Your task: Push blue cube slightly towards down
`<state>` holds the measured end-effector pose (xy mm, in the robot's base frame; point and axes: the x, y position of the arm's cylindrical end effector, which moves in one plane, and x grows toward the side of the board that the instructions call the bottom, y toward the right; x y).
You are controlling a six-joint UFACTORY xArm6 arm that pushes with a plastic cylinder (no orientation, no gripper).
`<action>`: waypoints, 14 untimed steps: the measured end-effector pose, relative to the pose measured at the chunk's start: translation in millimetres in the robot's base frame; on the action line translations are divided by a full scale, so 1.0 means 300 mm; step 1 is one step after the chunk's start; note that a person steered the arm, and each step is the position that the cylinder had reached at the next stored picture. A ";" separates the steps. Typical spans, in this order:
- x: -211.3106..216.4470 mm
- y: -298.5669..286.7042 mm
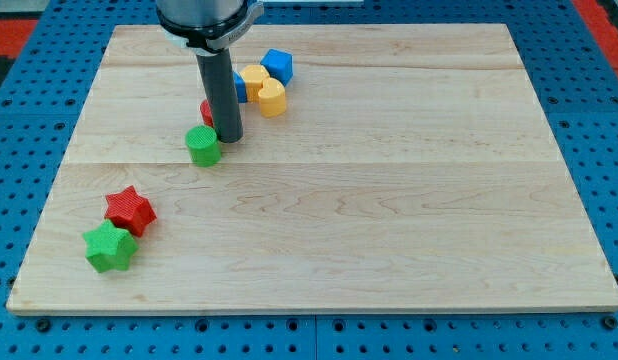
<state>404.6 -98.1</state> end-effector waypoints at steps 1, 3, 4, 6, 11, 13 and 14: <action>0.062 0.002; 0.153 -0.110; 0.084 0.138; -0.037 0.158; -0.472 0.308; -0.588 0.038; -0.527 0.136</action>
<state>246.6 -57.3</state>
